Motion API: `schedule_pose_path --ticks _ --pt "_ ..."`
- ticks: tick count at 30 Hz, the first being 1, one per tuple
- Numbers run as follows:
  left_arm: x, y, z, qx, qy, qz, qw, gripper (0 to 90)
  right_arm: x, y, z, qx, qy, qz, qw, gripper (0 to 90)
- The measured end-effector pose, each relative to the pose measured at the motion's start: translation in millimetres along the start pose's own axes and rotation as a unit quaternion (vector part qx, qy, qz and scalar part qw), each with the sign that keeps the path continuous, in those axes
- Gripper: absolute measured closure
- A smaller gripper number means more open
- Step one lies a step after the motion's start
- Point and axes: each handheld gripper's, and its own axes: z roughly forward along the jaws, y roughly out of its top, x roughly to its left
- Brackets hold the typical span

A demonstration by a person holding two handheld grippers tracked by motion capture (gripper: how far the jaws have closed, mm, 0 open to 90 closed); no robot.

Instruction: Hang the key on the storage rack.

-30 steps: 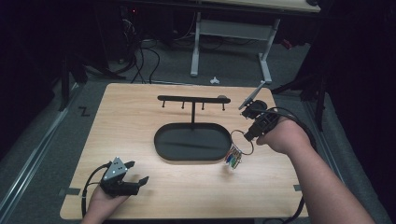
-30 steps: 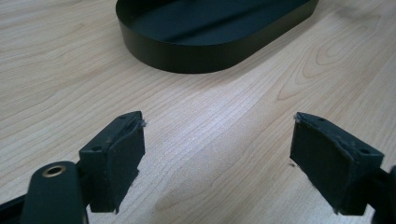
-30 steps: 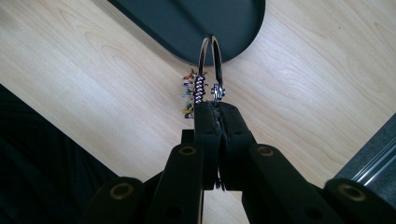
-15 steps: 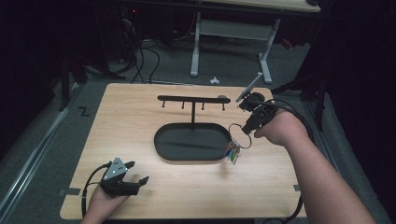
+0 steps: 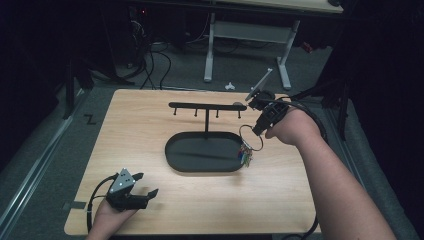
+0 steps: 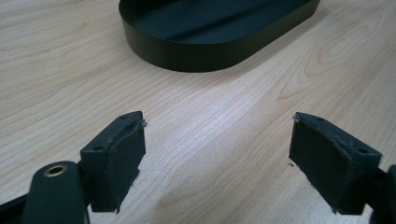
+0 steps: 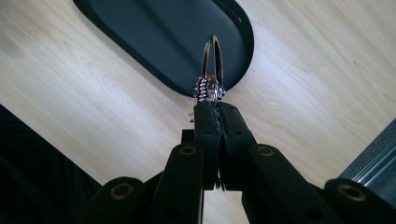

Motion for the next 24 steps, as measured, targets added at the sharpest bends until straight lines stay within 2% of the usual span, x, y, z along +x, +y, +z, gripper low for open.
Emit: schedule_pose_path --ticks 6,7,9,14,22,24 --pt "-0.2 0.1 -0.1 0.003 -0.001 0.001 1.0 19.1 -2.5 12.3 -2.1 -0.003 0.0 0.004 1.0 88.0" --pt "0.1 0.1 -0.1 0.002 0.0 0.002 1.0 19.1 -3.6 13.8 -2.0 -0.005 -0.001 -0.002 1.0 88.1" --pt "0.4 0.0 0.0 0.001 0.0 0.0 1.0 19.1 -3.9 16.9 -1.6 -0.006 0.0 0.007 1.0 88.0" --pt "0.4 -0.2 -1.0 0.0 -0.001 -0.001 1.0 19.2 -11.3 27.1 6.8 -0.008 0.003 0.003 1.0 88.0" --pt "0.3 -0.9 -2.0 0.001 0.0 -0.001 1.0 19.2 -20.9 38.1 16.8 -0.003 0.006 0.016 0.9998 88.0" --pt "0.6 -1.1 -2.0 0.0 0.001 -0.001 1.0 19.2 -22.4 39.4 18.0 -0.005 0.007 0.008 0.9999 88.0"
